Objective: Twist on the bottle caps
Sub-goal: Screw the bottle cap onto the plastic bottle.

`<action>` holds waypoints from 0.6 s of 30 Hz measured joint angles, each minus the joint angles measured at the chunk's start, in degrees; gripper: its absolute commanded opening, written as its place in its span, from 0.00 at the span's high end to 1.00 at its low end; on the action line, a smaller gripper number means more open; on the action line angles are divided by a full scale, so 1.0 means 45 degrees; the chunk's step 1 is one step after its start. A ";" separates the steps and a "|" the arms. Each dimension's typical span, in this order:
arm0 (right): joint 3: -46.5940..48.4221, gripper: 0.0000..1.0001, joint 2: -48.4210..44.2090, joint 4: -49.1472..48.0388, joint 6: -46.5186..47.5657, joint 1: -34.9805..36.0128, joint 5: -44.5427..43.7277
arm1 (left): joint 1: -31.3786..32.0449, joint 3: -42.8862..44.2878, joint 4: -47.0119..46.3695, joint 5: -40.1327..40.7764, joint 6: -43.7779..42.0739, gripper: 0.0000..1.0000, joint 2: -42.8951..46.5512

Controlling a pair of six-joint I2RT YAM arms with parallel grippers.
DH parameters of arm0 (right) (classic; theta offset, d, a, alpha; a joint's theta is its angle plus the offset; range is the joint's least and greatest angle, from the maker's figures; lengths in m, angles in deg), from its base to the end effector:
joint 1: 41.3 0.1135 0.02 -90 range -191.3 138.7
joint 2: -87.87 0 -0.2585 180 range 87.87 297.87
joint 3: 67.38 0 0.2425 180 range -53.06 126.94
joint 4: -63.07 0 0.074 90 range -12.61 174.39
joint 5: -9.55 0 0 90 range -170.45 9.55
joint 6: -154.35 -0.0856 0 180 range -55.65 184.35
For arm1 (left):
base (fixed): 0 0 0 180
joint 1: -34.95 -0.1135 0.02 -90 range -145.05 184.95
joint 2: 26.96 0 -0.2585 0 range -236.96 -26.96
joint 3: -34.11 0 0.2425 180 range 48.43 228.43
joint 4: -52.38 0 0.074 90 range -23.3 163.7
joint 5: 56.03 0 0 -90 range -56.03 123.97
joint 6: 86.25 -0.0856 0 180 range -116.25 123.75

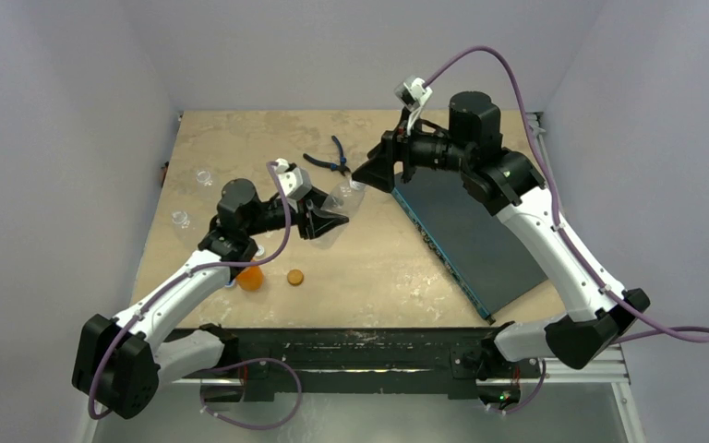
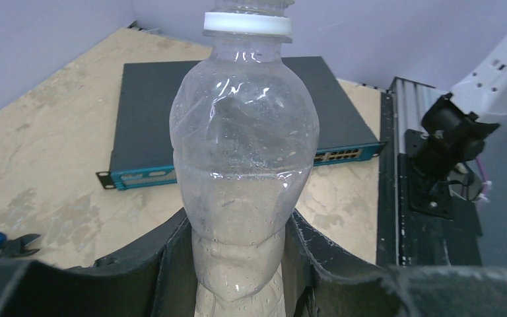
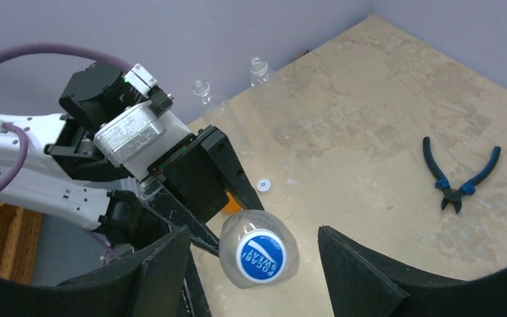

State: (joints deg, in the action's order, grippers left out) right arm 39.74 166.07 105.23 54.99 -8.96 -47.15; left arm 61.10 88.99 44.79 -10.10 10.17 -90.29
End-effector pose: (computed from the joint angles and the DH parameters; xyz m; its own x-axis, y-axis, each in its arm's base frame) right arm 0.2461 0.2115 0.4505 -0.3371 -0.0525 -0.9400 -0.8552 0.4346 0.2824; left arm 0.2245 -0.1765 0.3068 -0.1186 -0.0313 -0.9924 0.9335 0.3371 -0.1222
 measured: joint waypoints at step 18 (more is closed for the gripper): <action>-0.0272 0.37 -0.0335 0.0500 0.1248 0.0000 0.1496 | -0.0301 -0.0359 -0.1209 -0.2181 0.1734 1.00 0.0262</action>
State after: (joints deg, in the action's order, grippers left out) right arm 38.51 164.56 107.48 60.60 -8.96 -40.41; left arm 59.74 87.37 39.35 -19.92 17.97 -89.11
